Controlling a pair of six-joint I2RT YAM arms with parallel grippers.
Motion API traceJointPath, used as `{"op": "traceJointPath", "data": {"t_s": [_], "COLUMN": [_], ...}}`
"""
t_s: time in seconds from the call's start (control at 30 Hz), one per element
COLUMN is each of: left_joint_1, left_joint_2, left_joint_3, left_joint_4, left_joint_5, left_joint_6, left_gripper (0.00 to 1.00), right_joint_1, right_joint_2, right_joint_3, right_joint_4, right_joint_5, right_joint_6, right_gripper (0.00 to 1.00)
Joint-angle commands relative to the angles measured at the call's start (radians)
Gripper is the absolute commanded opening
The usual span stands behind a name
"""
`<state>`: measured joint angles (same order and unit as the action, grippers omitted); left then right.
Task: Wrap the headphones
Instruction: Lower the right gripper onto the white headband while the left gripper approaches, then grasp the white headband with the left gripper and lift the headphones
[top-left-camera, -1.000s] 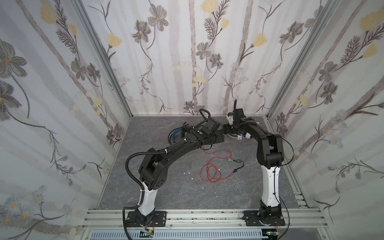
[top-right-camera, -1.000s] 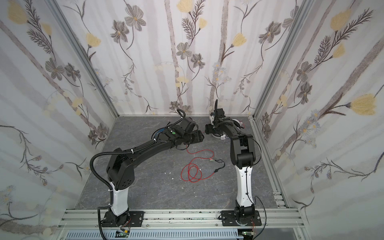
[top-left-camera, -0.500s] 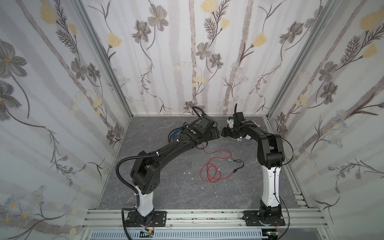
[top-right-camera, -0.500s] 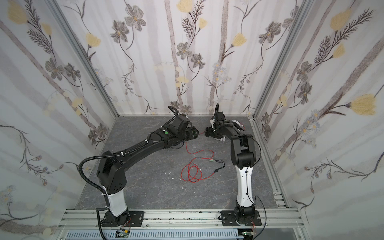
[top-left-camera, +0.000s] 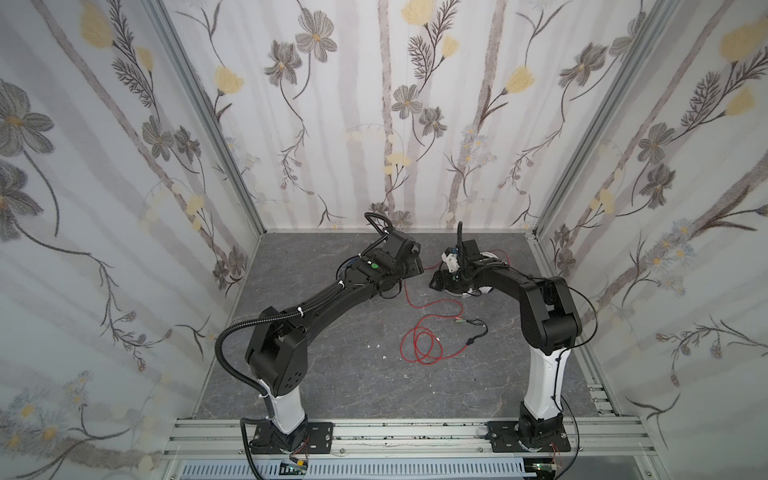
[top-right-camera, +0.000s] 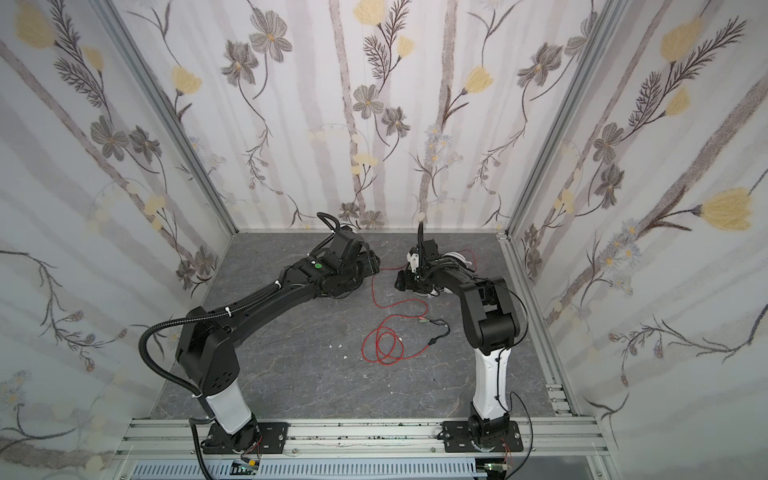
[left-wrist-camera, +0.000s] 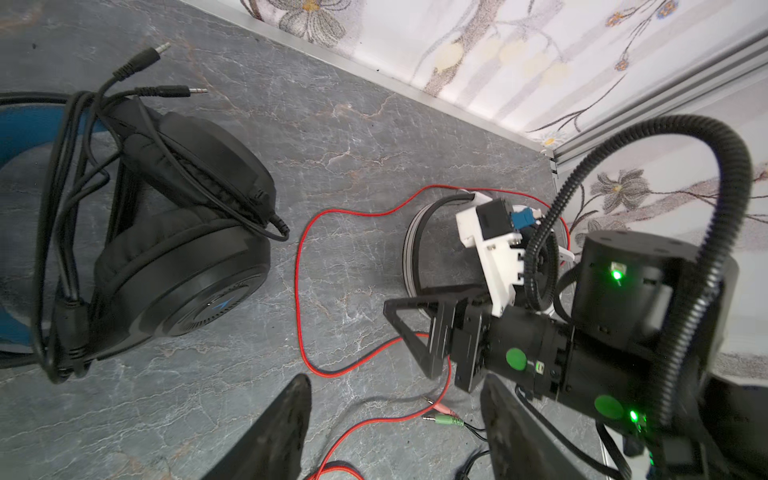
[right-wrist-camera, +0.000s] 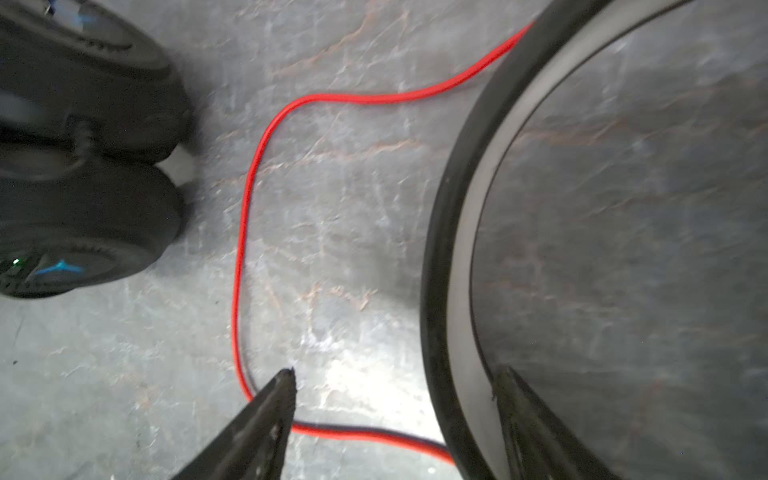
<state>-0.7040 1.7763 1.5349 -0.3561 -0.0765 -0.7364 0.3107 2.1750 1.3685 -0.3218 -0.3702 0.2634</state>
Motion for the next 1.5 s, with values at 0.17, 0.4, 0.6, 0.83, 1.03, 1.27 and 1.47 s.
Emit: {"op": "traceJointPath", "data": {"t_s": [0.17, 0.4, 0.6, 0.83, 1.03, 1.27, 1.47], "left_joint_1": [0.050, 0.007, -0.041, -0.055, -0.058, -0.071, -0.080], "left_joint_2": [-0.028, 0.125, 0.350, 0.587, 0.706, 0.830, 0.885], "left_joint_3": [-0.112, 0.066, 0.269, 0.550, 0.669, 0.826, 0.876], "left_joint_4": [0.064, -0.071, -0.134, -0.285, -0.346, -0.429, -0.467], "left_joint_5": [0.058, 0.108, 0.116, 0.097, 0.081, 0.055, 0.022], "left_joint_6": [-0.060, -0.036, -0.136, -0.158, -0.175, -0.176, -0.185], "left_gripper": [0.66, 0.68, 0.70, 0.69, 0.65, 0.58, 0.39], "right_joint_1": [0.021, -0.061, -0.089, -0.094, -0.103, -0.133, -0.147], "right_joint_2": [-0.142, -0.310, -0.470, -0.617, -0.676, -0.722, -0.742], "right_joint_3": [-0.102, -0.089, -0.088, -0.178, -0.246, -0.305, -0.308], "right_joint_4": [0.148, 0.112, -0.015, -0.053, -0.033, -0.015, -0.010], "right_joint_5": [-0.196, -0.159, 0.004, 0.129, 0.129, 0.117, 0.111], "right_joint_6": [0.138, 0.104, -0.042, -0.136, -0.149, -0.154, -0.152], "right_gripper": [0.74, 0.78, 0.88, 0.94, 0.95, 0.95, 0.95]}}
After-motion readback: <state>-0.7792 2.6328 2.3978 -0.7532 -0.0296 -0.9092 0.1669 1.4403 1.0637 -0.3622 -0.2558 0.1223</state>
